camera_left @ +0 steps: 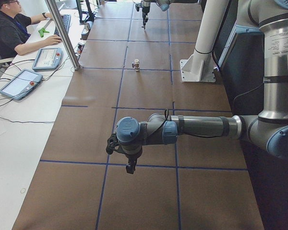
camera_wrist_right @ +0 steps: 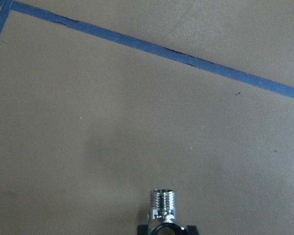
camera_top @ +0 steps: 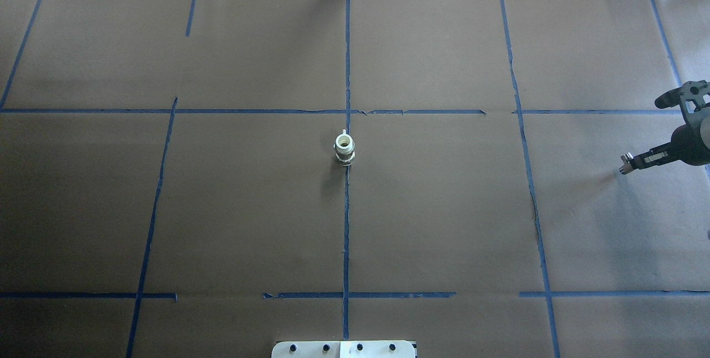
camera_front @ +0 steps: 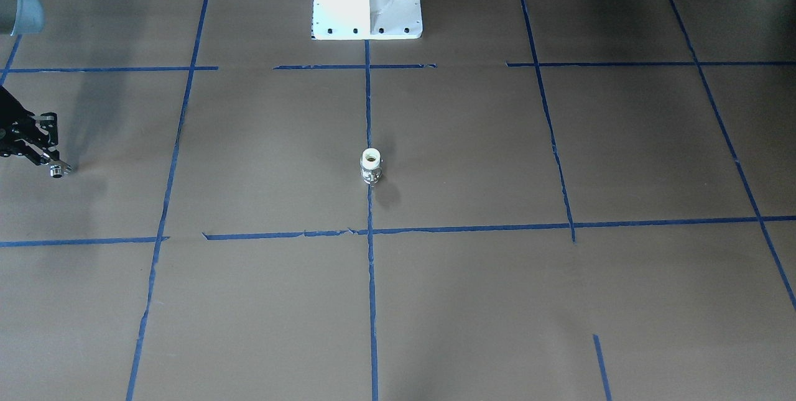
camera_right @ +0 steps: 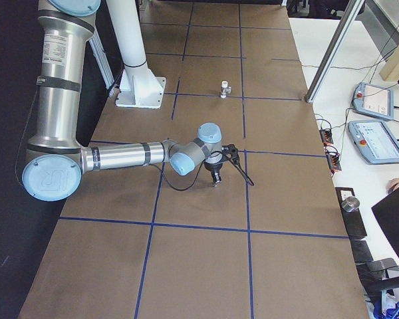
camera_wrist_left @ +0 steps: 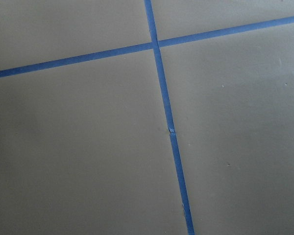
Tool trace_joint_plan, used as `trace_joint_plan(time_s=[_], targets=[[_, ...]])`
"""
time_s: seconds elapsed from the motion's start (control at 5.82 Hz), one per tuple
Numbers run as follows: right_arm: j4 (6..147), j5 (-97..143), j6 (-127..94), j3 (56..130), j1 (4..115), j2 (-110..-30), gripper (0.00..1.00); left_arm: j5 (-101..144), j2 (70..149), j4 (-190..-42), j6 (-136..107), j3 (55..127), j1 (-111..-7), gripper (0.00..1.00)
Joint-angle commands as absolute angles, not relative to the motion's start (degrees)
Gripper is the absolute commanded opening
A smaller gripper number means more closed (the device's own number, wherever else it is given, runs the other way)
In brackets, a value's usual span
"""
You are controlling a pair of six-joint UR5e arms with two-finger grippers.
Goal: Assemble PPR valve and pipe with both arms
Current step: 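Carry the chrome valve with the right gripper above the white fitting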
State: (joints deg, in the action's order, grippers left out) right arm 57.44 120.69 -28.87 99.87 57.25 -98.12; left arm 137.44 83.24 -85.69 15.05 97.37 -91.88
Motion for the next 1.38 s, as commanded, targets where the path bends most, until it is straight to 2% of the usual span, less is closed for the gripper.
trace_joint_plan(time_s=[0.0,0.17,0.52,0.86,1.2], targets=[[61.83,122.24,-29.18,104.11,59.14,-97.74,0.0,137.46,83.23,-85.69,15.03,97.38,-91.85,1.0],[71.27,122.34,-29.27,107.72,59.41,-92.25,0.0,137.37,83.32,-85.69,14.86,97.3,-91.85,1.0],[89.12,122.0,-30.67,109.68,57.93,-76.46,0.0,137.37,83.32,-85.69,14.59,97.38,-91.85,1.0],[98.49,119.64,-44.14,108.99,49.79,-62.56,0.0,137.37,83.32,-85.69,11.54,97.21,-91.85,1.0],[106.23,118.04,-53.74,108.98,45.03,-51.99,0.0,137.11,83.76,-85.78,7.04,97.82,-91.76,1.0]])
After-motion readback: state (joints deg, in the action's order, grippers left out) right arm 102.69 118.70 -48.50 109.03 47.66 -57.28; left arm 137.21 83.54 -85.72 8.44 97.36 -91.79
